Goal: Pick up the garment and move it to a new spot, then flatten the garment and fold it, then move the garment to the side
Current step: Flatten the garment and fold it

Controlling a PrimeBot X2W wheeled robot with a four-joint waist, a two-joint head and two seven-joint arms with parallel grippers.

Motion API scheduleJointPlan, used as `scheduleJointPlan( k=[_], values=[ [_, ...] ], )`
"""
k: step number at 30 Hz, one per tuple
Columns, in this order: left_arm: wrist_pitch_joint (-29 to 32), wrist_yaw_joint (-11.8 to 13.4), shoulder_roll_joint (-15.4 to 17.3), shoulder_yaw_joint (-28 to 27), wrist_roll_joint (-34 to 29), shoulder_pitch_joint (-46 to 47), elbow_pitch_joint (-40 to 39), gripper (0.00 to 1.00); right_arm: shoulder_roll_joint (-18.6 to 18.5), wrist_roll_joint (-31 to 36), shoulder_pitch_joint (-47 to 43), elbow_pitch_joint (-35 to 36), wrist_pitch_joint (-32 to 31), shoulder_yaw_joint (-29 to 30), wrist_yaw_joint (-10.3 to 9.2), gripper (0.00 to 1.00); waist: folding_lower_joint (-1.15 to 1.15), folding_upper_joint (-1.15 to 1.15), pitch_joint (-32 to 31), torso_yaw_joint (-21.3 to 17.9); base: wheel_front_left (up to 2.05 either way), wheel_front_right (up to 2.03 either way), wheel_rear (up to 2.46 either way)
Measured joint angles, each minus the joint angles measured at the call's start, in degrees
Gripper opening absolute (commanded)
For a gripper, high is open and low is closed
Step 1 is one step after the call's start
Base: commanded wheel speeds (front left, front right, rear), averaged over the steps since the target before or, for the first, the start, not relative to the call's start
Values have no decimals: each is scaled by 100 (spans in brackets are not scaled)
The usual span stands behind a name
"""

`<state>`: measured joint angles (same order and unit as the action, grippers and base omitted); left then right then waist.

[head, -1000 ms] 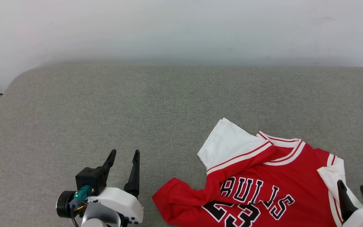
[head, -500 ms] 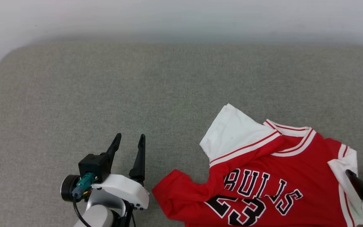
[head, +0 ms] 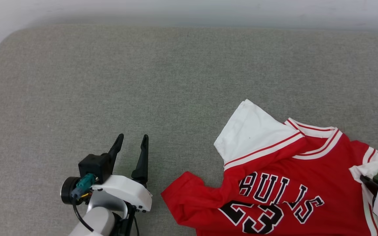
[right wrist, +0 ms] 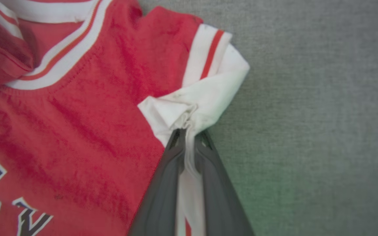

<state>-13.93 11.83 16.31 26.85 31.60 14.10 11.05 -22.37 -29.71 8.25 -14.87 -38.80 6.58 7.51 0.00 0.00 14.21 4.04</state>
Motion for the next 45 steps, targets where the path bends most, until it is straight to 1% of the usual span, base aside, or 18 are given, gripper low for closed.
scheduleJointPlan(
  k=[5,7,9,14,20,23,27,31,36,37,38,41,44,45],
  values=[
    [438,-281,193,38,148,329,-56,100,121,59,2,226,255,121,1,0,0,0,-150,-151,0,0,0],
    [747,-423,240,141,149,614,-137,100,176,124,1,389,312,226,1,0,0,0,-202,-233,0,0,0],
    [1182,-613,235,349,180,921,-171,100,256,197,2,556,332,291,1,0,0,0,-230,-333,0,0,0],
    [2501,-1106,47,846,410,1765,11,100,492,379,12,903,289,281,1,0,0,0,-182,-615,0,0,0],
    [3674,-1354,-232,1273,497,2609,810,100,759,485,123,1169,247,122,0,0,0,0,32,-915,0,0,0],
    [4010,-1444,-316,1408,464,2985,1321,100,865,510,159,1229,249,5,0,0,0,0,185,-1049,0,0,0],
    [4210,-1563,-419,1541,379,3423,1976,100,989,506,294,1235,310,-140,0,0,1,0,405,-1225,0,0,0],
    [4417,-1740,-587,1727,407,3663,2538,100,1032,494,355,1111,407,-216,0,0,1,0,597,-1375,0,0,0],
    [4655,-1848,-687,2070,377,4000,3032,100,1043,417,455,895,516,-234,0,0,0,0,703,-1496,0,0,0],
    [4733,-1864,-717,2124,382,4050,3128,46,1039,407,469,856,543,-240,0,0,0,0,707,-1508,0,0,0],
    [4771,-1867,-747,2174,390,4086,3192,0,1037,398,474,822,559,-243,0,0,0,0,706,-1516,0,0,0],
    [4790,-1890,-793,2309,397,4169,3342,0,1022,370,513,725,658,-259,0,0,0,0,689,-1527,0,0,0],
    [4636,-1916,-810,2357,398,4170,3427,0,995,354,575,684,717,-268,0,0,0,0,661,-1521,0,0,0],
    [4337,-1917,-795,2281,444,4177,3516,0,948,352,603,672,804,-274,0,0,0,0,616,-1501,0,0,0]
  ],
)
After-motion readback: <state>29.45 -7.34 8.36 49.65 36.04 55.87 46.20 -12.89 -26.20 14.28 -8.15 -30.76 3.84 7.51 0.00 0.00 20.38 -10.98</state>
